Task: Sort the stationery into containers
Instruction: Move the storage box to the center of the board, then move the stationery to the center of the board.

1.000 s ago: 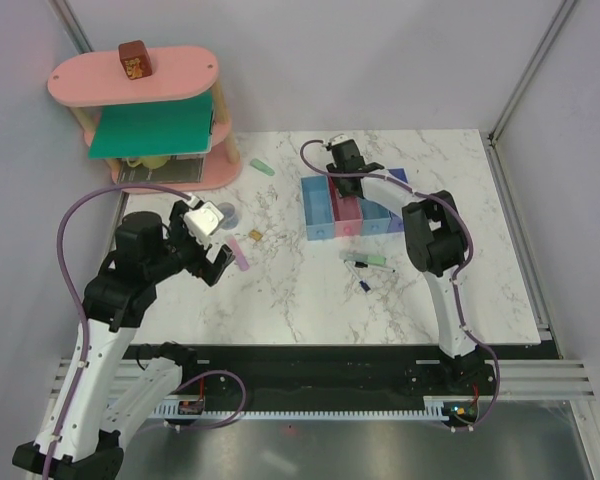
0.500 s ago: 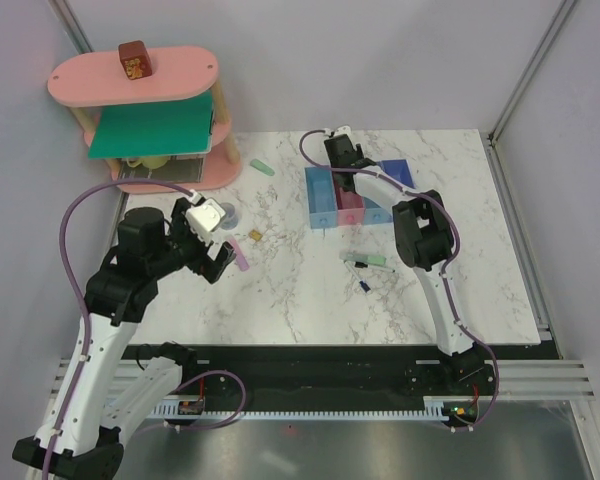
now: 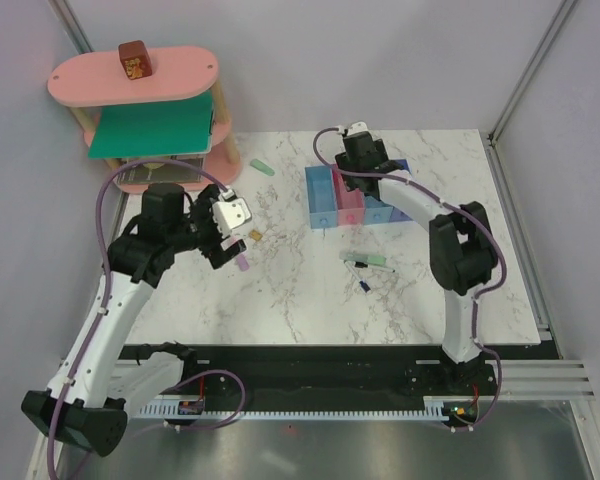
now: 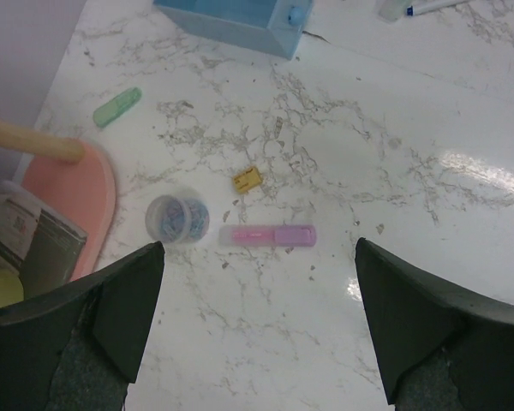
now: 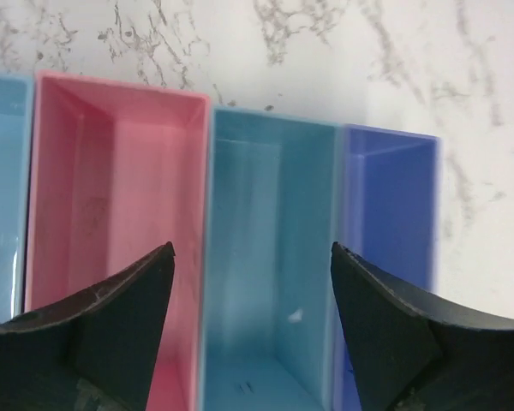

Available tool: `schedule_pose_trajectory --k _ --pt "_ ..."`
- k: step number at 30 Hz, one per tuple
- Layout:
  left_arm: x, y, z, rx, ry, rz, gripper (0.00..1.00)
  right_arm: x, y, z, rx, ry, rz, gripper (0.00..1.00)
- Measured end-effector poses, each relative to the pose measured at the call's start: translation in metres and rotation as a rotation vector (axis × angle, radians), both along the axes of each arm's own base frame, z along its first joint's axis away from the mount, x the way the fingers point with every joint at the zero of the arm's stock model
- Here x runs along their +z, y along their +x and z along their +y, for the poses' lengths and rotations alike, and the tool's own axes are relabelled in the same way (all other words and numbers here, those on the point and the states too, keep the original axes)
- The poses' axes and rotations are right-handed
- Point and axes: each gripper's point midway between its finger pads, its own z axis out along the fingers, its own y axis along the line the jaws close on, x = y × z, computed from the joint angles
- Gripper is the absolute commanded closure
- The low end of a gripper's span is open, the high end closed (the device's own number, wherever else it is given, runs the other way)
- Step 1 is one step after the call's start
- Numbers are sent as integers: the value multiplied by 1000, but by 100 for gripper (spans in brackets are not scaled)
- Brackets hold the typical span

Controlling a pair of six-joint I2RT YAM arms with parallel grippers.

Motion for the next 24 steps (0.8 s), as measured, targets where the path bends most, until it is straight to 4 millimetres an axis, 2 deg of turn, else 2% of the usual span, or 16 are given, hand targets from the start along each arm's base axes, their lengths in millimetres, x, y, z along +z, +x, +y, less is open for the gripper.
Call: schedule_pose_trajectory --k 4,8,10,18,24 --pt "0 29 -15 -160 83 -71 0 61 -30 -13 52 2 -83 13" --pt "-10 65 -32 -316 196 -148 0 98 -55 -28 87 -18 -145 10" --pt "-14 85 -41 -372 250 -176 0 101 -65 -34 100 -38 -149 10" --pt "-30 193 -68 -534 490 -306 0 84 -92 -74 96 -119 -87 8" --pt "-55 257 -83 -591 575 -332 0 105 -106 -104 45 -114 -130 8"
